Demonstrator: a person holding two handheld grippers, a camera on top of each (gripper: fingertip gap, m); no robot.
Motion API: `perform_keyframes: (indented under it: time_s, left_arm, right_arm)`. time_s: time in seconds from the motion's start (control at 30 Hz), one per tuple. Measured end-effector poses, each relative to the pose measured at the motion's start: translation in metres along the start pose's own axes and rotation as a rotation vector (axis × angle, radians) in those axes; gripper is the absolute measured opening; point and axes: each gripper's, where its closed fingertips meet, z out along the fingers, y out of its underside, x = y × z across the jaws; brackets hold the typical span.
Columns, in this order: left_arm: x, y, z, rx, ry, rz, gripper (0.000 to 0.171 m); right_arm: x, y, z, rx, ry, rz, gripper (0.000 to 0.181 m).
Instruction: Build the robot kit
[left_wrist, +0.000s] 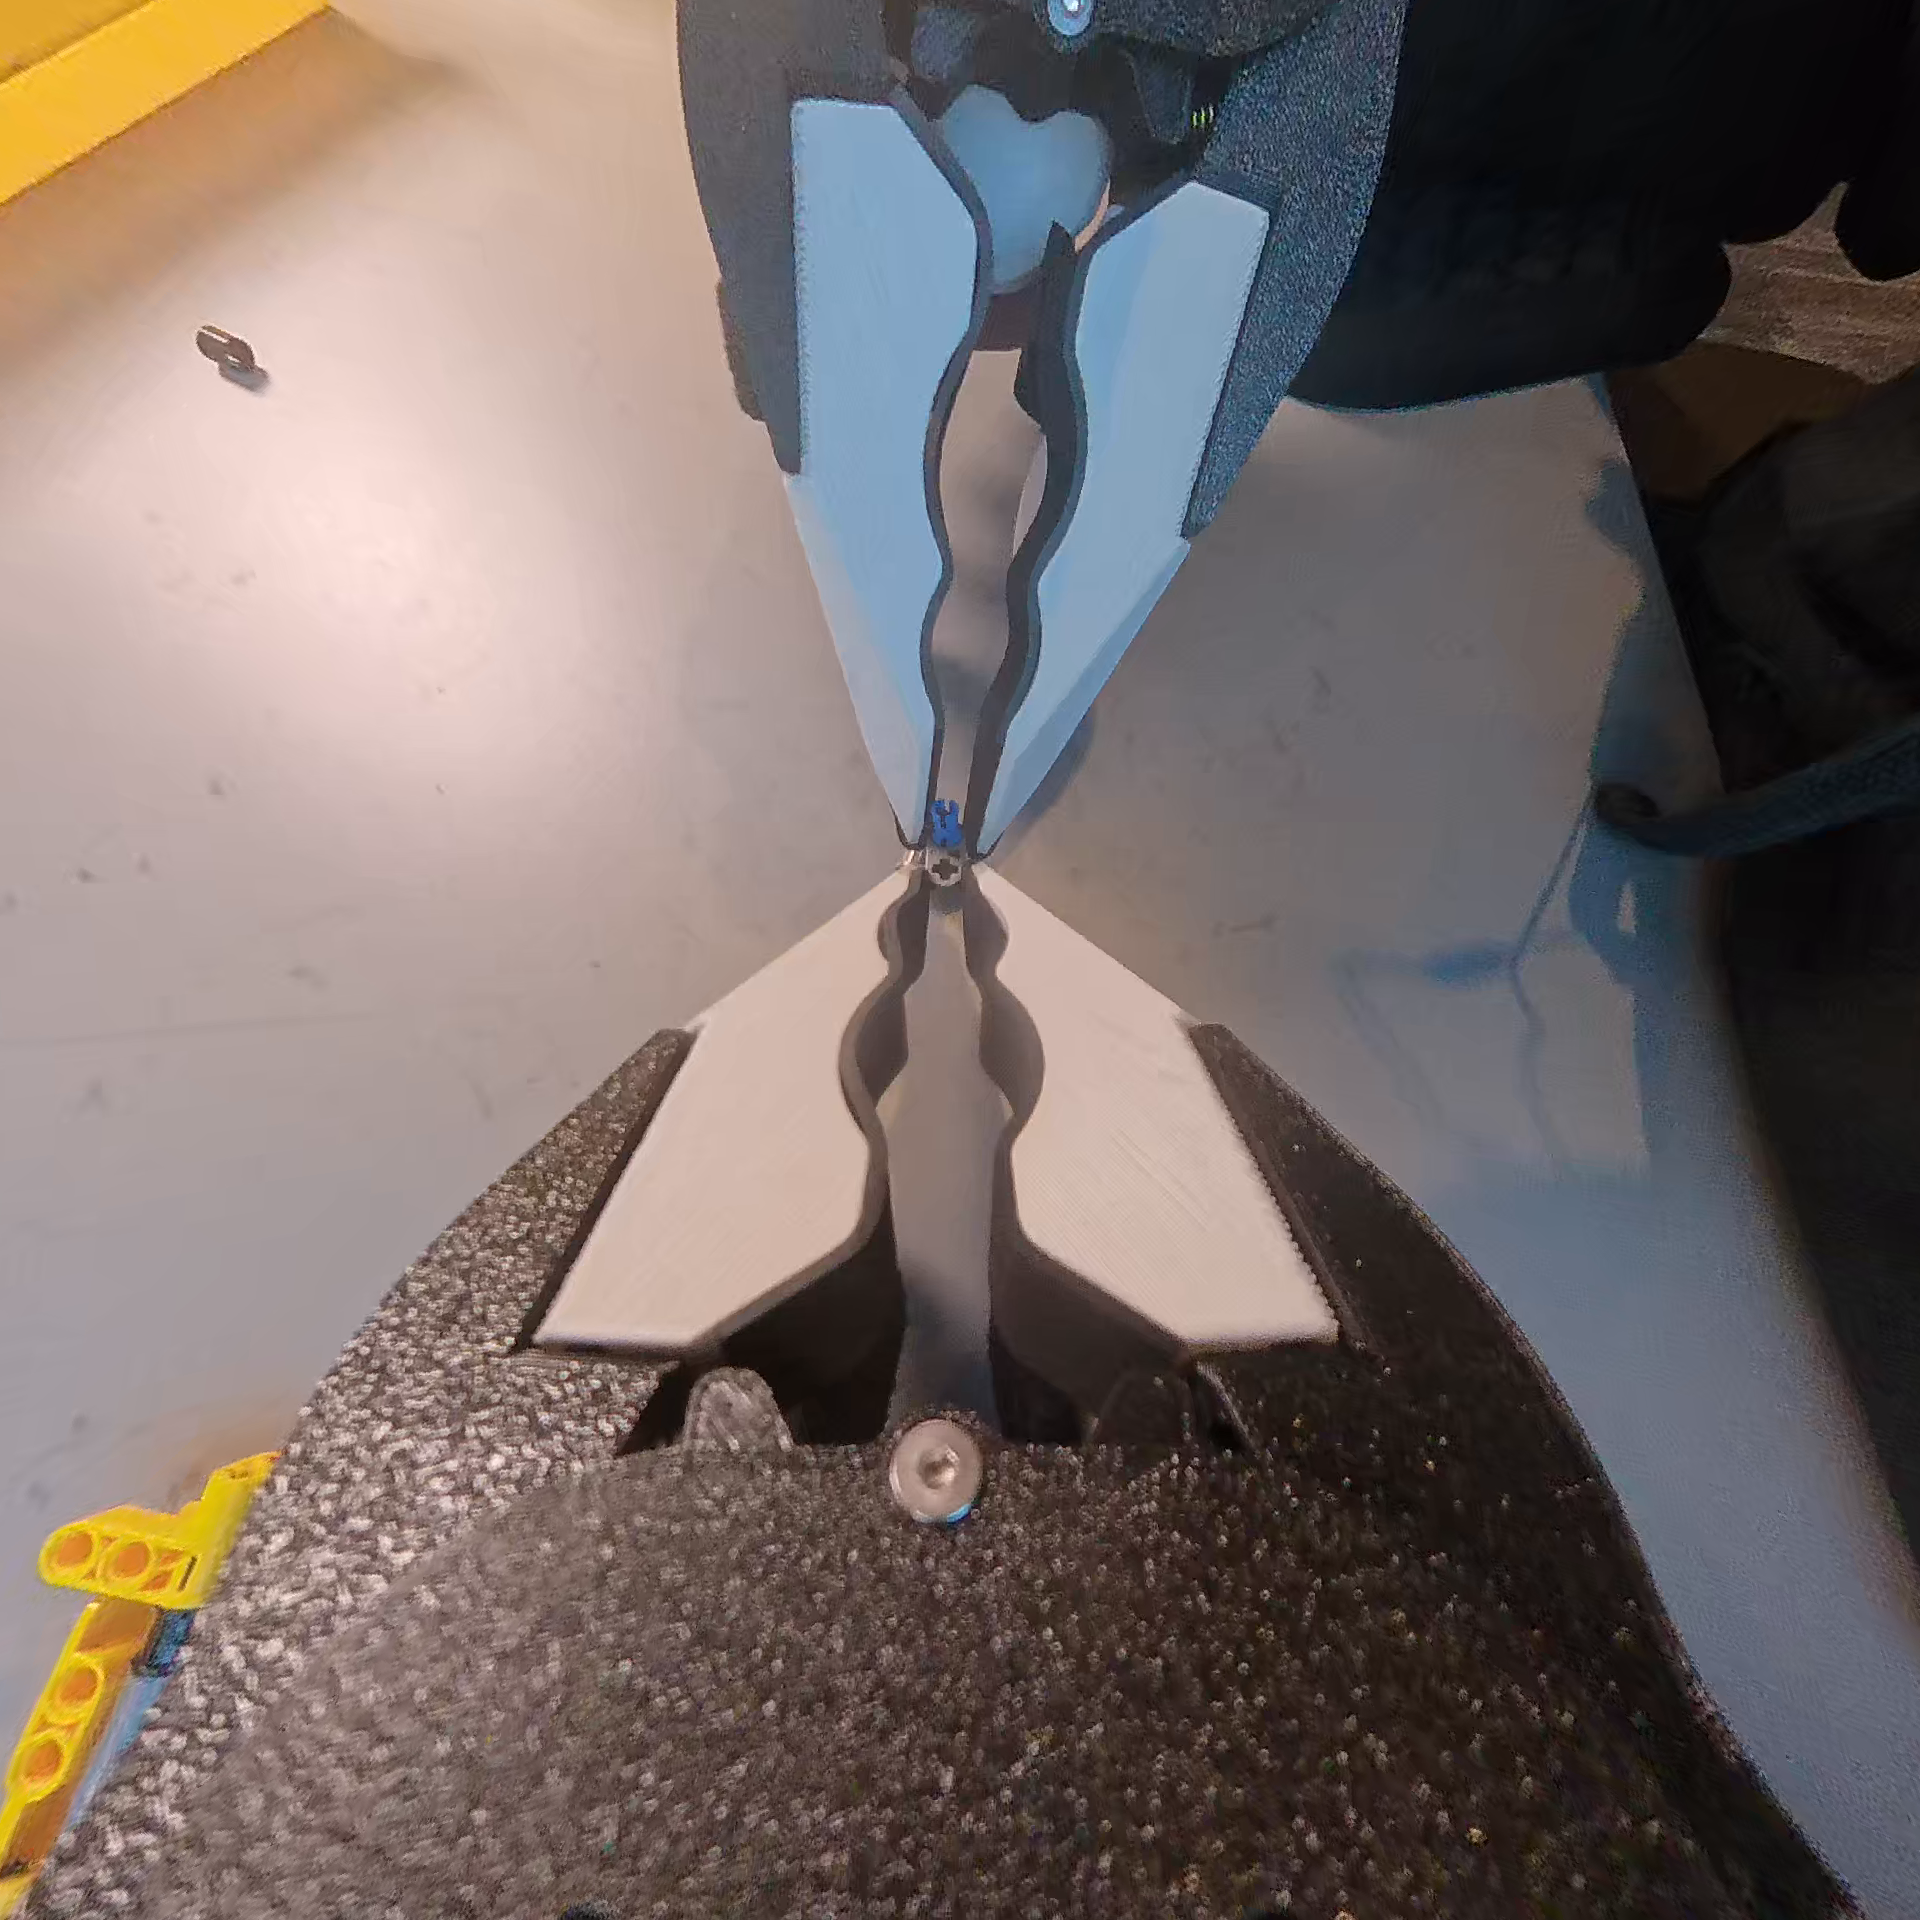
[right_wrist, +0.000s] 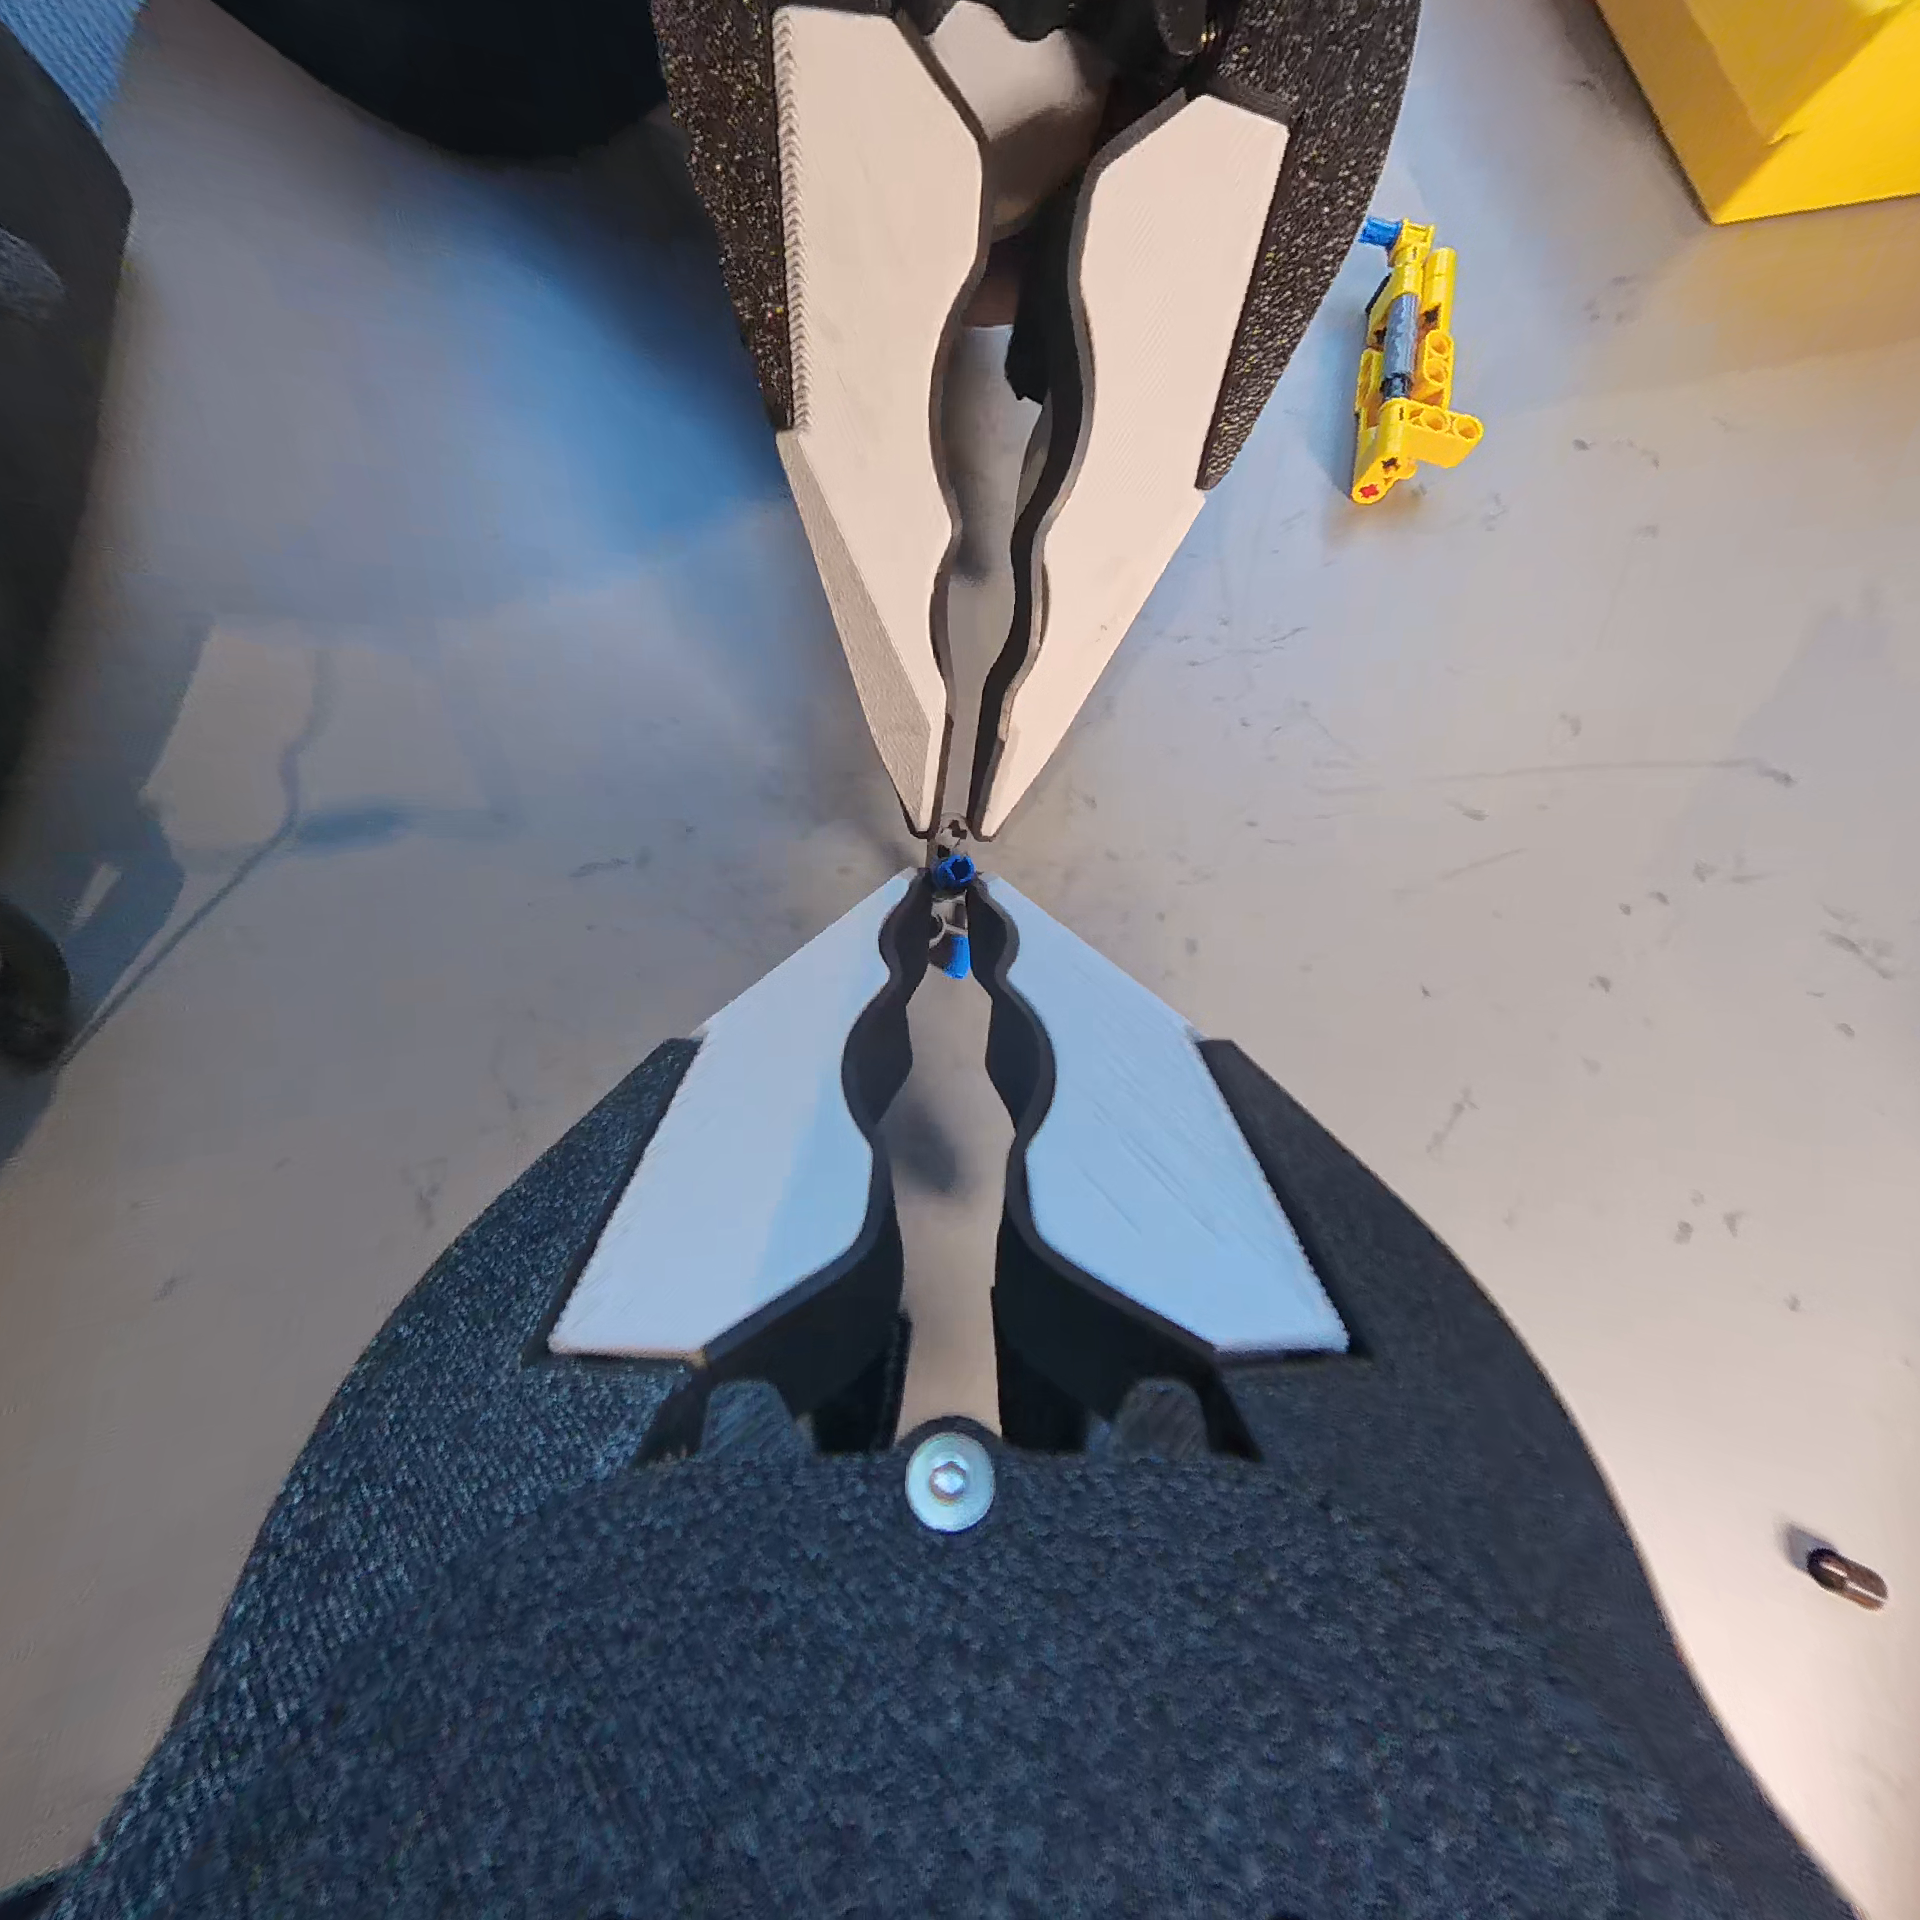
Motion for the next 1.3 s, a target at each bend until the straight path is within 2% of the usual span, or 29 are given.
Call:
perform_keyframes:
  time_s: [0.3,0.4,0.47,0.83,1.3]
  left_arm:
    - [0.001,0.0,0.0,-0.005,-0.021,0.023,0.006]
    - [0.003,0.001,0.002,-0.006,-0.014,0.016,0.012]
    - [0.004,0.0,0.002,0.001,-0.003,-0.002,0.007]
    - [0.0,-0.001,0.003,-0.016,-0.029,0.008,0.006]
    - [-0.002,-0.001,0.005,-0.051,-0.038,0.013,0.006]
  right_arm:
    - [0.0,0.0,0.0,-0.04,0.018,-0.014,0.005]
    - [-0.001,-0.002,0.0,-0.05,0.018,-0.026,0.006]
    - [-0.002,-0.002,0.0,-0.051,0.015,-0.027,0.006]
    - [0.003,-0.008,-0.011,0.011,-0.029,0.07,0.008]
    - [0.002,-0.006,-0.004,-0.046,-0.048,0.044,0.006]
